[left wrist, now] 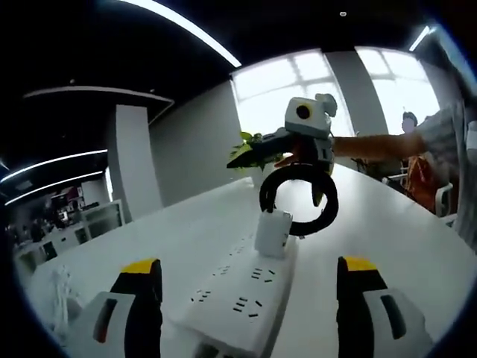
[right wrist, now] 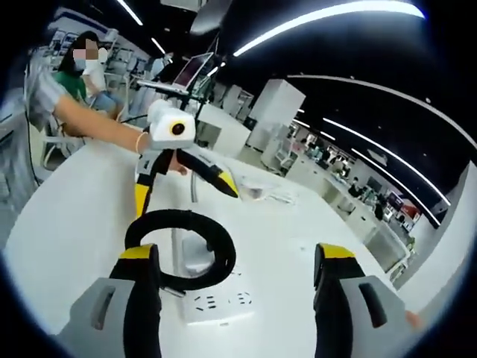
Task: Straighten the power strip on the desk, plug the charger into it
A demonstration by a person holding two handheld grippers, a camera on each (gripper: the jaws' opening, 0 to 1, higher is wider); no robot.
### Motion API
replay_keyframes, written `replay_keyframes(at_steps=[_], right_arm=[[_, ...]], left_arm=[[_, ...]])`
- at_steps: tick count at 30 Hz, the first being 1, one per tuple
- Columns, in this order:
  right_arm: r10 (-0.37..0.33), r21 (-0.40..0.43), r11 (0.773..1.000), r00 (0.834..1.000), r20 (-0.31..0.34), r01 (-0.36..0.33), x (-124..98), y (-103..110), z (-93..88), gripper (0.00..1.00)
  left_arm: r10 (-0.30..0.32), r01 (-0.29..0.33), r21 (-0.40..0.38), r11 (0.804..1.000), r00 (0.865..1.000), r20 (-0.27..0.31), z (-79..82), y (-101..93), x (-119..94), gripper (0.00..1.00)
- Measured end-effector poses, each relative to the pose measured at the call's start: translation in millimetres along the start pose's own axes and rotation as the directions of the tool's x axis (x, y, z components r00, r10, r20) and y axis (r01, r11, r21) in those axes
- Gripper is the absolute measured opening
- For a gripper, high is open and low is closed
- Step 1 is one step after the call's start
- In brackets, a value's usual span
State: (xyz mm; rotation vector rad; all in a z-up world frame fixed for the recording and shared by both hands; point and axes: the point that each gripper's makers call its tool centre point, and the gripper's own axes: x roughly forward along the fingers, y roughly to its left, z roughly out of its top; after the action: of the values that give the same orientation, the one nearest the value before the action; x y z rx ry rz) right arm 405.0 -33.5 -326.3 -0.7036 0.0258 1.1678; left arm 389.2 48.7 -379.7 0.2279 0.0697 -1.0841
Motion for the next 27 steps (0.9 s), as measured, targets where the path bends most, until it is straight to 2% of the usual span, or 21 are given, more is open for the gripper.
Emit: replay_keyframes(at_steps=[8, 11, 14, 18, 20, 24, 27], right_arm=[[0.049, -0.009, 0.999, 0.999, -0.012, -0.049, 14, 5, -0.9, 0.76], [0.07, 0.012, 0.997, 0.998, 0.002, -0.07, 16, 7, 1.3, 0.72], [0.097, 0.037, 0.995, 0.995, 0.012, -0.097, 18, 10, 2.3, 0.64], [0.12, 0.019, 0.993, 0.992, -0.024, -0.12, 20, 14, -2.9, 0.52], [0.135, 0.036, 0.99, 0.991, -0.012, -0.134, 20, 16, -1.0, 0.45], [0.195, 0.063, 0.979, 0.98, -0.024, -0.193, 23, 27, -0.1, 0.41], [0.216, 0.06, 0.975, 0.976, -0.029, -0.214, 26, 32, 3.2, 0.33]], left_arm=[[-0.008, 0.008, 0.001, 1.0, 1.0, -0.012, -2.3, -3.7, 0, 0.99], [-0.016, 0.016, -0.01, 1.0, 1.0, 0.011, 0.7, -5.8, -1, 0.99], [-0.014, 0.014, -0.018, 1.0, 1.0, 0.022, 3.8, -5.4, -1, 0.99], [-0.008, 0.008, -0.018, 1.0, 1.0, 0.027, 5.7, -4.9, 0, 0.99], [-0.014, 0.014, -0.016, 1.0, 1.0, 0.025, 5.8, -7.1, 0, 0.99], [-0.022, 0.022, -0.005, 1.0, 1.0, 0.016, 5.5, -9.3, 0, 0.99], [-0.025, 0.025, 0.0, 1.0, 1.0, 0.015, 6.7, -11.4, 0, 0.99]])
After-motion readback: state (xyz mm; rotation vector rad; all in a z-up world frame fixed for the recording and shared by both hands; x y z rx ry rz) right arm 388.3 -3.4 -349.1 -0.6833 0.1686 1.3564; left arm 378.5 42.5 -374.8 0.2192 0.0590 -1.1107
